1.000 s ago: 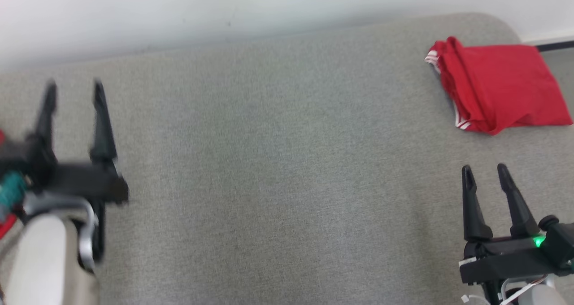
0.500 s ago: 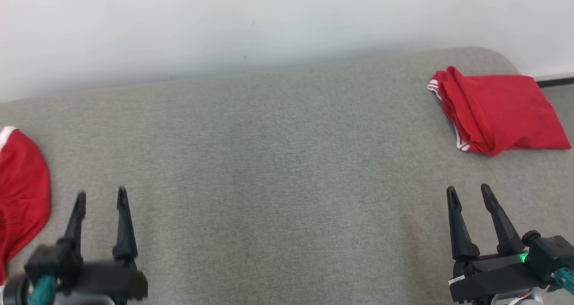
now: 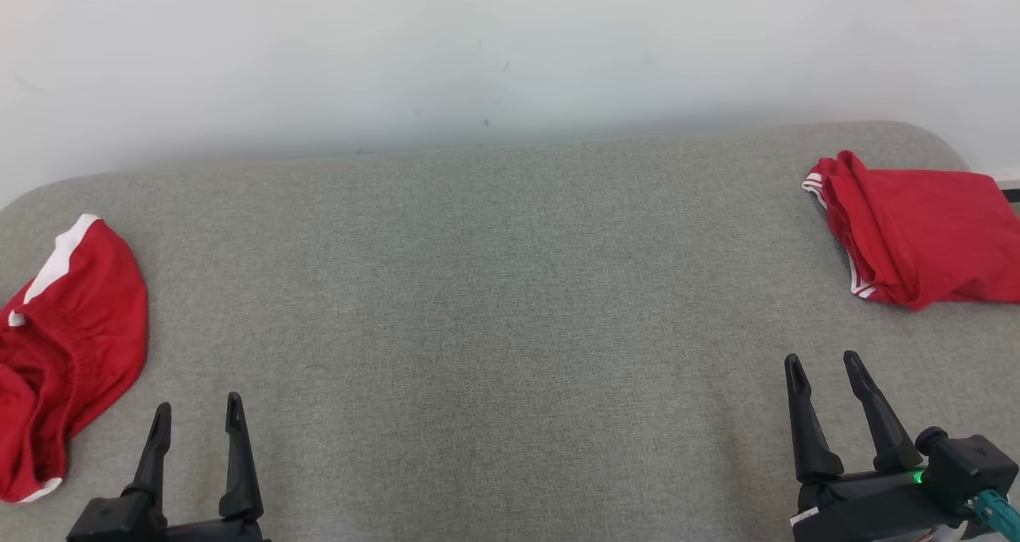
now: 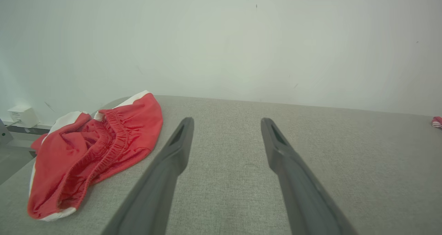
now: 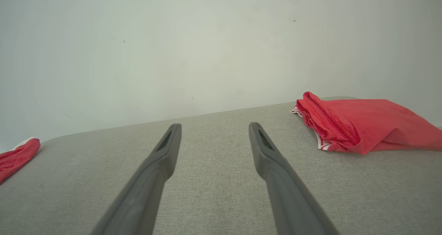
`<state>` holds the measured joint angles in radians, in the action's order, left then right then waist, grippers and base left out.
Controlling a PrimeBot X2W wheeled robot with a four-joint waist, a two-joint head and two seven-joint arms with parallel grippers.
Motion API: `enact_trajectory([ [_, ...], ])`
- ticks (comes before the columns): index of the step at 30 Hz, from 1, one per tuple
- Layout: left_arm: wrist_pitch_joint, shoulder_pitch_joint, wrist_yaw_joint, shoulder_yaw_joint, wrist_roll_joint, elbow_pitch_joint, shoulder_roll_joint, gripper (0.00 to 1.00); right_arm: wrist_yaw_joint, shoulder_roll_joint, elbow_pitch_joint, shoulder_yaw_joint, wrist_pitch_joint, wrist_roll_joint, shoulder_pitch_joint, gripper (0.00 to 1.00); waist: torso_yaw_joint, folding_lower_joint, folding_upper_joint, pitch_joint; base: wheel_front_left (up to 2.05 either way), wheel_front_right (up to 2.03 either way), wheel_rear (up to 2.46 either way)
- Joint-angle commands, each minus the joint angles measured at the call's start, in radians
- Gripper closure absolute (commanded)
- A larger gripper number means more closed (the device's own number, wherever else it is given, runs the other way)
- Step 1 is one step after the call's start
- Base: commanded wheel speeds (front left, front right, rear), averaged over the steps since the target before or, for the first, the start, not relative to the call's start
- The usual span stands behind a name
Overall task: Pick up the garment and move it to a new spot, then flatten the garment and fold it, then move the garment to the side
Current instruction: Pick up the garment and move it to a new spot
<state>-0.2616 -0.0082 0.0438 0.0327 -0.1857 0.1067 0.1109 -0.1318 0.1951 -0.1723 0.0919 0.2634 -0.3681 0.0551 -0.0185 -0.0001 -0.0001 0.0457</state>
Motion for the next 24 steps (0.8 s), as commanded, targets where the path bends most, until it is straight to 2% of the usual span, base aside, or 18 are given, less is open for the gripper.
enact_trajectory([
  [1,-0.003,0.010,-0.001,0.002,0.000,-0.008,-0.003,0.00,0.003,-0.004,-0.001,-0.003,0.001,-0.001,-0.011,0.00,0.005,0.0001,0.0001,-0.002,0.00,0.00,0.00],
  [17,-0.003,0.020,-0.020,0.032,0.026,-0.020,-0.028,0.00,0.003,-0.015,-0.007,-0.002,0.001,0.003,-0.021,0.00,-0.008,0.0001,0.0001,-0.009,0.00,0.00,0.00],
  [24,-0.003,0.004,-0.021,0.047,0.034,-0.015,-0.032,0.00,0.003,-0.012,0.000,-0.017,0.001,0.005,-0.029,0.00,0.023,0.0001,0.0001,-0.002,0.00,0.00,0.00],
])
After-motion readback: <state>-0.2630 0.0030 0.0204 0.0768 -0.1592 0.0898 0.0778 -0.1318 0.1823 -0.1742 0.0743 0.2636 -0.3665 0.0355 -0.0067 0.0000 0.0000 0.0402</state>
